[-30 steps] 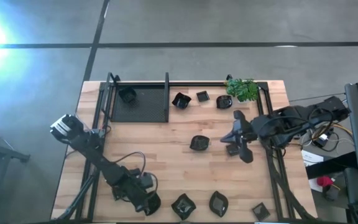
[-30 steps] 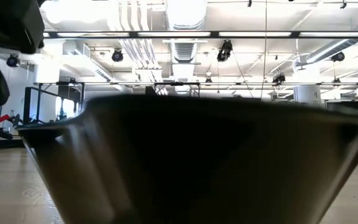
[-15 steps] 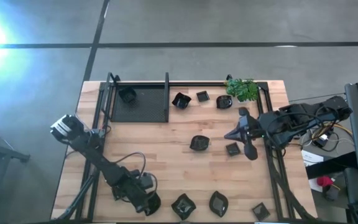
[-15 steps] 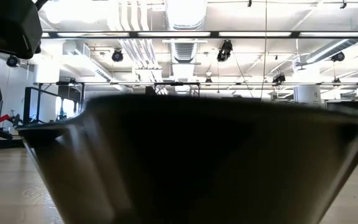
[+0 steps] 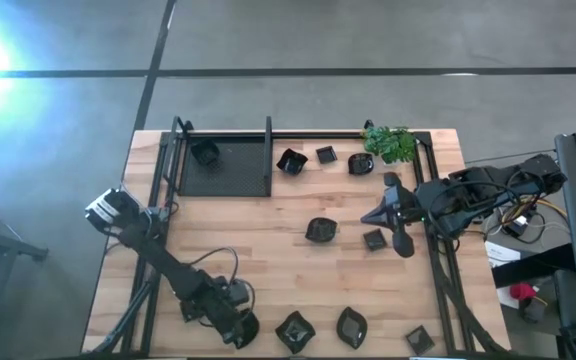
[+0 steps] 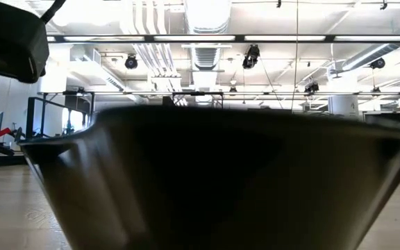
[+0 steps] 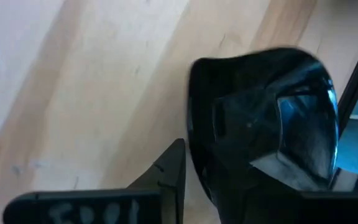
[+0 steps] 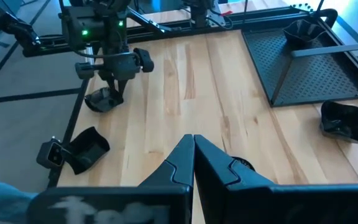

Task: Pick & Place Mini shaped plates
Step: Stack the black leaf shaped plate on top of the black leaf shaped plate on the table

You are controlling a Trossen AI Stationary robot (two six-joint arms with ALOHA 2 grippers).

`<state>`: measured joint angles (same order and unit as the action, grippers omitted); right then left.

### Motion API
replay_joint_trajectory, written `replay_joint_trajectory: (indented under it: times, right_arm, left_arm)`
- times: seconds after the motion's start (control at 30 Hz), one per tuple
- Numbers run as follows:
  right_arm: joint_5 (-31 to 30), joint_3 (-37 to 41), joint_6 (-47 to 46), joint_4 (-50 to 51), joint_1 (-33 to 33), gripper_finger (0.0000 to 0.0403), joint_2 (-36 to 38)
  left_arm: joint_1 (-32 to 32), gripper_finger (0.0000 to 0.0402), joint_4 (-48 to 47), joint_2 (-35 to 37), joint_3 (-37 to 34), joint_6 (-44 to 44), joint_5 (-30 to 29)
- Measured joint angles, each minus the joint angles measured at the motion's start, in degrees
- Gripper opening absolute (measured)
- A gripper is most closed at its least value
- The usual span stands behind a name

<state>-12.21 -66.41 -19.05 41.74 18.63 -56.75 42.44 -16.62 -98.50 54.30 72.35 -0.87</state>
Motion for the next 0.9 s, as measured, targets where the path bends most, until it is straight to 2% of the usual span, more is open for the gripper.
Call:
replay_joint_trajectory:
  times: [0.23, 0.53, 0.9]
  right_arm:
    - [-3.0, 0.0, 0.2, 0.0, 0.0, 0.0008, 0.0]
    - [-3.0, 0.0, 0.0, 0.0, 0.0, 0.0008, 0.0]
    - [-2.9, 0.0, -0.3, 0.1, 0.0, 0.0008, 0.5]
  left_arm:
    - [0.0, 0.0007, 0.1, 0.3, 0.3, 2.0, 1.6]
    - [-0.4, 0.0001, -0.2, 2.7, 2.3, 4.3, 1.5]
    - [-4.3, 0.0, -3.4, 12.5, 4.8, 6.0, 1.3]
